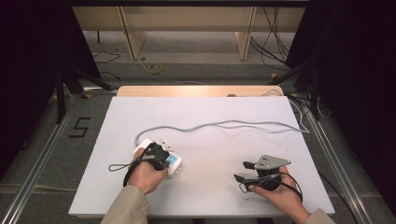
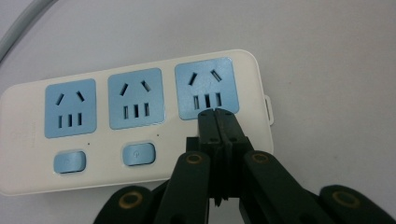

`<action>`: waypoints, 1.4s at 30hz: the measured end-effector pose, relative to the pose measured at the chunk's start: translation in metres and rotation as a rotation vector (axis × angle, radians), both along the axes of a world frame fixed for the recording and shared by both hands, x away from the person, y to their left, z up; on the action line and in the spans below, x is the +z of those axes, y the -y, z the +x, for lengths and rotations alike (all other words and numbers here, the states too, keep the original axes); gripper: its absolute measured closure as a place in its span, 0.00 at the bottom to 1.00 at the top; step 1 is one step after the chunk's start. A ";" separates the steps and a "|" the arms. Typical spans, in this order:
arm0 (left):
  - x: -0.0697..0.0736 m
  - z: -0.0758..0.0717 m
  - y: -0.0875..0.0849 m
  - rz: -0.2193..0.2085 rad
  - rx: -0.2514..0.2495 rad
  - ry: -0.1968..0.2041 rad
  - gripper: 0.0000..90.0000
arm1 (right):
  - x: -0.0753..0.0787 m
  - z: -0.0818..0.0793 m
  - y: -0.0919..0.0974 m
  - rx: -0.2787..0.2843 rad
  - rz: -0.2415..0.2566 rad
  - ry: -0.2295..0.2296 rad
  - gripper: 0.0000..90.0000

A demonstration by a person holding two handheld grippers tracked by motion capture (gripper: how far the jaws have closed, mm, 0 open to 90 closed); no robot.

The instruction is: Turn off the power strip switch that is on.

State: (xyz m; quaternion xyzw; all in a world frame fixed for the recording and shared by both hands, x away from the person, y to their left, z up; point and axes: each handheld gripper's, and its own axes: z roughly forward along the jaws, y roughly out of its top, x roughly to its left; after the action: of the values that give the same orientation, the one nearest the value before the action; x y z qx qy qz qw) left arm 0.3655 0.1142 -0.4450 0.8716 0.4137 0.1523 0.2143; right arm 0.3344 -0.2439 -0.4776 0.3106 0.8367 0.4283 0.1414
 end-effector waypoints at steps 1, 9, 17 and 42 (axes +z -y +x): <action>0.000 0.000 0.000 0.000 0.000 0.000 1.00 | 0.000 0.000 0.000 0.000 0.000 -0.001 0.43; 0.000 0.000 0.000 0.002 -0.001 0.000 1.00 | 0.000 0.000 0.000 0.000 0.001 0.000 0.43; 0.003 0.000 0.000 -0.004 0.003 0.004 1.00 | 0.000 0.000 0.000 -0.001 0.001 0.000 0.43; 0.007 0.000 -0.006 -0.019 0.020 0.065 0.97 | 0.001 0.000 0.001 -0.003 0.008 0.008 0.43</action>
State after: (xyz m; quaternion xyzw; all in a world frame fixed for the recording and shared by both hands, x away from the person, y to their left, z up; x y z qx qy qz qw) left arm 0.3654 0.1204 -0.4382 0.8600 0.4166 0.1787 0.2345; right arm 0.3343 -0.2444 -0.4767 0.3106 0.8340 0.4326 0.1442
